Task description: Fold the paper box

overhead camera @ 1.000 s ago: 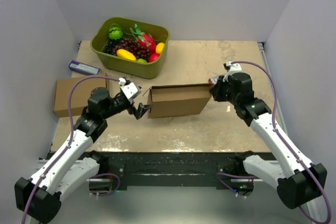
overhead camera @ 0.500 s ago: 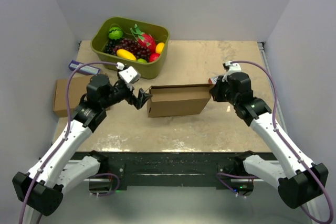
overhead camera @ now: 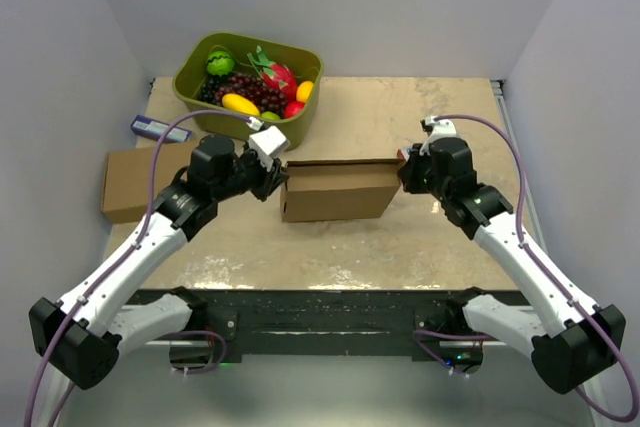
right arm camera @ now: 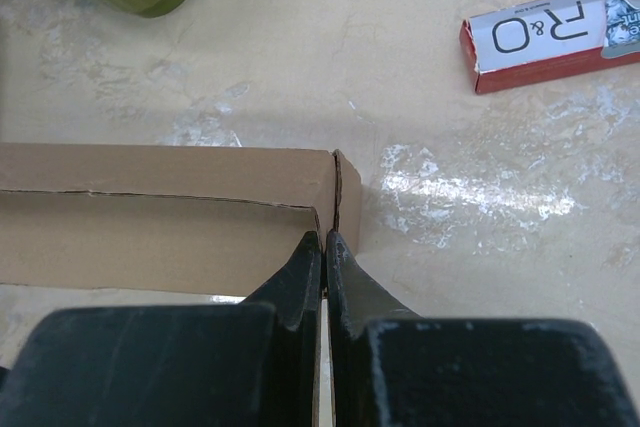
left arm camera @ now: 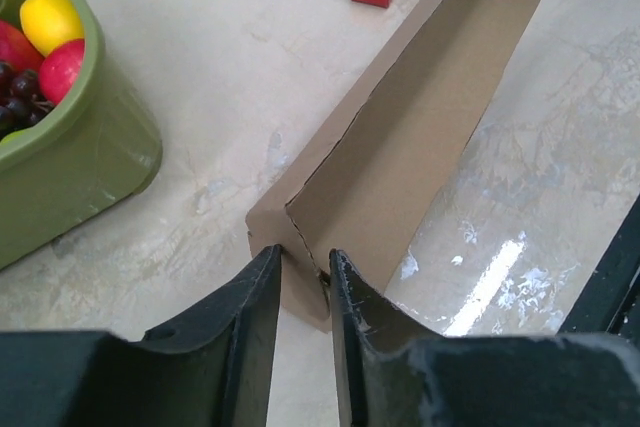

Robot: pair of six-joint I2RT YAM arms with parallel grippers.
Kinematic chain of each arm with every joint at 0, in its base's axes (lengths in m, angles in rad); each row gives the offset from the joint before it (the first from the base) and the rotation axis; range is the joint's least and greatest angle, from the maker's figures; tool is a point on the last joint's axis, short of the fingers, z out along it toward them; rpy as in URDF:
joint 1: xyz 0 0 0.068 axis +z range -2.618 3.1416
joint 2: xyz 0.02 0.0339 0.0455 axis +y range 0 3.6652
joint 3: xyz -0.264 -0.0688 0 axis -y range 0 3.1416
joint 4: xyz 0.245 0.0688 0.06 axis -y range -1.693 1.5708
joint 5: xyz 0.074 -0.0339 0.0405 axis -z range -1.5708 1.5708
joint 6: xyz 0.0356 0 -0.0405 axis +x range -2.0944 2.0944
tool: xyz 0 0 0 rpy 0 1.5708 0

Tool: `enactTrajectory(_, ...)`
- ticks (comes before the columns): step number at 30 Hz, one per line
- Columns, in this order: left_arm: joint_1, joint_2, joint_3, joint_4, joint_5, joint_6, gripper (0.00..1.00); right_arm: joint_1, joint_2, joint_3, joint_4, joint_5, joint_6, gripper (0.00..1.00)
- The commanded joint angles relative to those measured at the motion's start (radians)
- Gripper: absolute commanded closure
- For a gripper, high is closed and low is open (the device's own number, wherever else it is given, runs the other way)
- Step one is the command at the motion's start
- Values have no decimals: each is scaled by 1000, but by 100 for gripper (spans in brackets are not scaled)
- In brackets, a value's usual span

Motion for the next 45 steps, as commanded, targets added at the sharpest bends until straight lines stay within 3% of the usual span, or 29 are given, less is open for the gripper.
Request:
enactTrajectory(1, -29, 45, 79, -15, -108, -72, 85, 36, -4, 18, -29, 75, 32, 100)
enactTrajectory(9, -31, 133, 146, -39, -188, -235, 100, 109, 5, 17, -28, 205, 46, 100)
enactTrajectory(18, -31, 202, 176, -18, -136, -318, 100, 195, 19, -17, 8, 329, 66, 100)
enactTrajectory(45, -9, 289, 225, 63, 48, -461, 100, 255, 91, -60, 44, 406, 66, 100)
